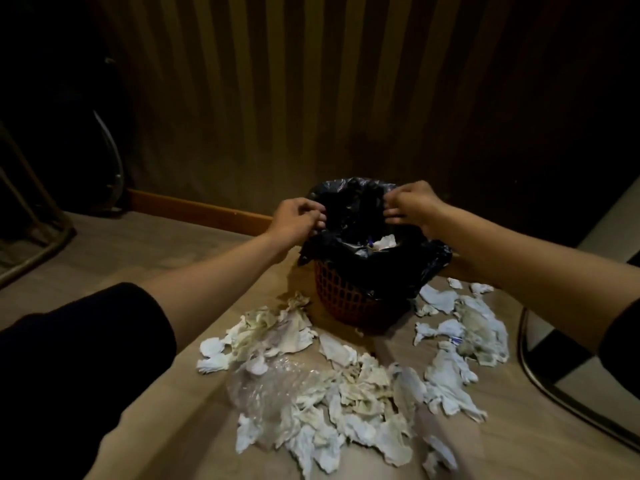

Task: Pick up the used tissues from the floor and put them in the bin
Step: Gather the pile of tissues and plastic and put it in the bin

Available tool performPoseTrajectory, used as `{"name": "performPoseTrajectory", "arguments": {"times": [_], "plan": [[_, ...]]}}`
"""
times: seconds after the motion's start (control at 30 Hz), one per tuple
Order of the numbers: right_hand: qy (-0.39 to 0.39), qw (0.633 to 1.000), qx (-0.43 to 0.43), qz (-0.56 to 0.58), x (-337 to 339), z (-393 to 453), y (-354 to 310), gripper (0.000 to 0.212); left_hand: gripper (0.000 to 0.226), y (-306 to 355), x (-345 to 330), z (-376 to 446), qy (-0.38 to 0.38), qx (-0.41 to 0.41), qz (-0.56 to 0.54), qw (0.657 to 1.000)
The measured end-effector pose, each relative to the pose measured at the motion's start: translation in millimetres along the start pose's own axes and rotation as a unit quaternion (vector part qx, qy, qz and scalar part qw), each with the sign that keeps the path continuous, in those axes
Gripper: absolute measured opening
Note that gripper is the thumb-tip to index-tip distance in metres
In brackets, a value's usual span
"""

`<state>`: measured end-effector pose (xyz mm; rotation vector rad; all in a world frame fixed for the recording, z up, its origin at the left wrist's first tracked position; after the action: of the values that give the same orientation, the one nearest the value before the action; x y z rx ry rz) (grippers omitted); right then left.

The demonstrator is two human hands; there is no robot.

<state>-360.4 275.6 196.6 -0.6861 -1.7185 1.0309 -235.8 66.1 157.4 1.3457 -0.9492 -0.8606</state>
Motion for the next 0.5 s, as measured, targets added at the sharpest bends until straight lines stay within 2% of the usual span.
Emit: {"name": "performPoseTrajectory", "arguments": {"times": [0.13, 0.33, 0.43, 0.5], "plan": [[-0.019, 0.99, 0.115, -0.084, -49, -6, -26, 0.014, 0.017, -27, 49, -13, 0.076, -0.001, 0.045, 0.996], [-0.093, 0.946, 0.237, -0.203, -147, -20, -44, 0.01, 0.016, -73, 116, -35, 0.121, 0.079, 0.114, 0.983], [-0.176, 0.921, 0.234, -0.255, -197, -17, -17, 0.012, 0.009, -106, 142, -49, 0.119, 0.144, 0.167, 0.968], [-0.231, 0.885, 0.206, -0.347, -231, -5, 18, 0.023, 0.008, -133, 160, -56, 0.108, 0.189, 0.219, 0.951]]}}
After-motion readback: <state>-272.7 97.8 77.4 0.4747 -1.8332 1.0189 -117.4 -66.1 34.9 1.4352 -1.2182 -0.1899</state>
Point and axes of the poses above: each hand's wrist, its own z-axis towards the middle knuckle, its own x-axis out of the back of the hand, y = z × x, the point moved 2 cm from there along z, towards the middle knuckle, and after that the axes turned 7 degrees about -z, right-handed, at the moved point
